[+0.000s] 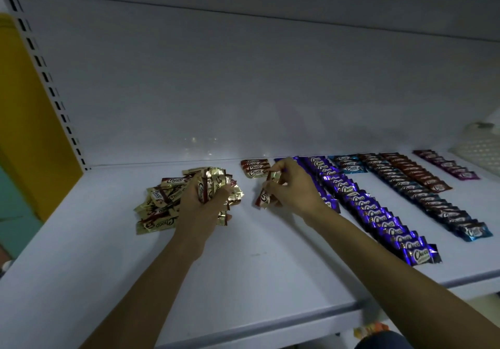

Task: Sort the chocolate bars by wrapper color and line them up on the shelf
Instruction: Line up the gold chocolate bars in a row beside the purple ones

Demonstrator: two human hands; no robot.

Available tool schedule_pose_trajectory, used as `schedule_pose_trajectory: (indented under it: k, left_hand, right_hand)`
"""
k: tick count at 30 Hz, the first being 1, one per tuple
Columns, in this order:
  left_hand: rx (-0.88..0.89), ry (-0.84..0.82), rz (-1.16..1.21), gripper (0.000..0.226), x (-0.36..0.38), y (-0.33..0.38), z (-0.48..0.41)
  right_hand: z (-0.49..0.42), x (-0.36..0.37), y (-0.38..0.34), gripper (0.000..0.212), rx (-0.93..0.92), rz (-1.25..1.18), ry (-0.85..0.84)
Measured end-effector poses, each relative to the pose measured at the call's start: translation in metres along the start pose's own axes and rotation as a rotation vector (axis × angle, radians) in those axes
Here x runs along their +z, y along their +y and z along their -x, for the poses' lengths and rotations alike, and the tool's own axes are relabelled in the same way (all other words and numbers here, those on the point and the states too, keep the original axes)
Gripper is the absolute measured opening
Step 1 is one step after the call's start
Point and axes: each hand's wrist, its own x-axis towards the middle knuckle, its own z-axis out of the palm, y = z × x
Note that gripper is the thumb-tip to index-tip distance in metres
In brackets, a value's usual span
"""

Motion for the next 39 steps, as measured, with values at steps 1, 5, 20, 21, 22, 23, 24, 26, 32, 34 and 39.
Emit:
schedule_pose_trajectory:
  k: [1,5,20,21,22,23,24,26,32,34,39]
  left_hand:
    - [-0.001,-0.002,-0.007,0.025,0.0,0.001,0.0]
    - [0.003,-0.004,-0.018,0.024,0.001,0.001,0.001]
    - [0.014,-0.008,-0.012,0.017,0.003,0.002,0.001]
    - [0.015,-0.009,-0.009,0.018,0.003,0.002,0.001]
    - [0.015,-0.008,-0.01,0.018,0.003,0.001,0.001]
    - [0.02,-0.009,-0.01,0.018,0.003,0.0,0.001]
    - [0.028,-0.013,-0.009,0.018,0.003,0.0,0.001]
    - [0.034,-0.023,-0.011,0.02,0.002,0.0,0.0]
    - [0.015,-0.036,-0.004,0.03,0.0,-0.002,-0.001]
    - [0.015,-0.041,-0.03,0.033,0.0,-0.001,-0.001]
    - [-0.002,-0.101,-0.104,0.035,0.002,0.002,0.002]
  right_hand:
    - [-0.001,-0.001,0.001,0.026,-0.007,0.045,-0.014]
    - [0.0,-0.008,0.002,0.025,-0.078,0.46,-0.08]
    - [-0.026,-0.001,0.011,0.01,-0.346,0.83,-0.097]
    - [-0.031,0.003,0.011,0.012,-0.35,0.851,-0.055]
    - [-0.036,0.007,0.012,0.014,-0.344,0.866,-0.028]
    - [-0.041,0.011,0.013,0.016,-0.341,0.873,-0.005]
    - [-0.046,0.014,0.015,0.018,-0.339,0.878,0.013]
    - [-0.054,0.018,0.014,0.021,-0.334,0.893,0.028]
    - [-0.049,0.019,0.009,0.024,-0.284,0.667,0.028]
    - [-0.025,0.014,-0.009,0.032,-0.155,0.112,-0.058]
    - [0.018,0.011,-0.029,0.003,0.022,-0.426,-0.287]
